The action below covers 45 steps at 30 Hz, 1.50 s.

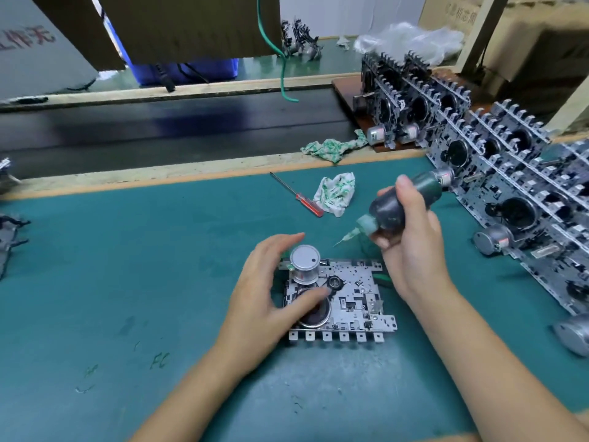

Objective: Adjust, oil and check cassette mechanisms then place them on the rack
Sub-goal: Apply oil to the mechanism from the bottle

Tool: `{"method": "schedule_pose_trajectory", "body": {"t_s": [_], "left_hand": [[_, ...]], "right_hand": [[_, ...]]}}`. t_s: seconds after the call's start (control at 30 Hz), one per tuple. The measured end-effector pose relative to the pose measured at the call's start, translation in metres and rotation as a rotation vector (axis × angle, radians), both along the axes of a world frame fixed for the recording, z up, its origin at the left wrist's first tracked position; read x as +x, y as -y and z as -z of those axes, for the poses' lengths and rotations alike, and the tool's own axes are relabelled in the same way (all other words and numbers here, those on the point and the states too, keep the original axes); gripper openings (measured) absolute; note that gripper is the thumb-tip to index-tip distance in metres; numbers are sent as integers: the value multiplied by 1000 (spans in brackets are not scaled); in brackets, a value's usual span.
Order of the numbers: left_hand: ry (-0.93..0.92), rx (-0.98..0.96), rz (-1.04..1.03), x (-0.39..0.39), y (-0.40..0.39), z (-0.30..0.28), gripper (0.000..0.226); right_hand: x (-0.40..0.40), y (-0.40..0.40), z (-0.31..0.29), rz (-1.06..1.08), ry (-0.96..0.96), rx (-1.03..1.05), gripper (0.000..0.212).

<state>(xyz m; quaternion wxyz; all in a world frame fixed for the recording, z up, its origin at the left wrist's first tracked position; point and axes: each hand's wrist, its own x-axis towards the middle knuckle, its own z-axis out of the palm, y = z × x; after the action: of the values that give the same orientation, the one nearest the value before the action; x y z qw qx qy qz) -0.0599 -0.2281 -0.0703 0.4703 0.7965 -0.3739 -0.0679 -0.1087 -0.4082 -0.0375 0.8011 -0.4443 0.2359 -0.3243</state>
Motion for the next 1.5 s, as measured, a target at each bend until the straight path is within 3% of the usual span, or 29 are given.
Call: {"method": "schedule_pose_trajectory", "body": {"t_s": [0.1, 0.17, 0.23, 0.3, 0.33, 0.4, 0.47, 0.5, 0.57, 0.6, 0.7, 0.8, 0.87, 0.9, 0.93, 1.0, 1.03, 1.07, 1.1, 1.13, 1.2, 1.27, 1.33, 1.5], "left_hand": [[190, 141, -194, -6, 24, -6, 41], [126, 147, -263, -4, 35, -11, 29], [-167, -38, -348, 2, 42, -18, 20], [-657, -322, -355, 8, 51, -22, 17], [-943, -487, -275, 10, 53, -24, 21], [-1374, -785, 159, 6, 53, -25, 51], [-1468, -979, 337, -3, 50, -25, 79], [-1451, -941, 270, -4, 53, -22, 69], [-1585, -868, 146, -4, 54, -10, 36], [-1620, -968, 149, -4, 54, -9, 22], [-1619, -1088, 170, -1, 55, 0, 25], [-1620, -1127, 212, 0, 54, 0, 60], [-1602, -1117, 299, -5, 55, -5, 47], [-1580, -1155, 464, -7, 56, -6, 30], [-1474, -1149, 450, -4, 54, -7, 24], [-1330, -1152, 168, 2, 51, -4, 53], [-1341, -1084, 95, -2, 57, 3, 55], [-1465, -1009, 120, -4, 60, 8, 48], [-1553, -1060, 215, -3, 57, 5, 29], [-1514, -1112, 228, -6, 56, 1, 8], [-1532, -1115, 245, -6, 57, -2, 23], [-1574, -1079, 171, -7, 57, -1, 6], [-1564, -1004, 97, -4, 60, 6, 33], [-1584, -1004, 53, -1, 61, 4, 40]], "right_hand": [[-5, 8, -10, 2, 144, 171, 28], [-10, 14, -16, 8, 258, 329, 25], [-14, 22, -20, 21, 326, 469, 29], [-17, 26, -23, 34, 336, 523, 35], [-17, 26, -24, 41, 316, 516, 37], [-15, 19, -25, 39, 246, 467, 36], [-14, 4, -23, -11, 190, 385, 34], [-13, -4, -21, -46, 171, 325, 34], [-13, -19, -15, -101, 151, 209, 35], [-13, -24, -12, -106, 140, 170, 35], [-13, -31, -8, -108, 89, 98, 39], [-13, -34, -7, -116, 42, -7, 37], [-13, -35, -7, -119, 17, -93, 35], [-13, -35, -7, -119, 2, -124, 34], [-12, -34, -4, -122, -6, -159, 28], [-11, -33, -2, -123, -4, -194, 18], [-11, -34, -2, -126, 4, -204, 18], [-10, -34, 0, -127, 13, -220, 16], [-10, -35, 0, -130, 17, -229, 16], [-10, -35, 0, -141, 24, -244, 15], [-9, -35, 0, -155, 34, -258, 18], [-9, -35, 0, -164, 45, -258, 20], [-9, -34, 1, -169, 60, -256, 20], [-8, -34, 3, -155, 59, -219, 15]]}}
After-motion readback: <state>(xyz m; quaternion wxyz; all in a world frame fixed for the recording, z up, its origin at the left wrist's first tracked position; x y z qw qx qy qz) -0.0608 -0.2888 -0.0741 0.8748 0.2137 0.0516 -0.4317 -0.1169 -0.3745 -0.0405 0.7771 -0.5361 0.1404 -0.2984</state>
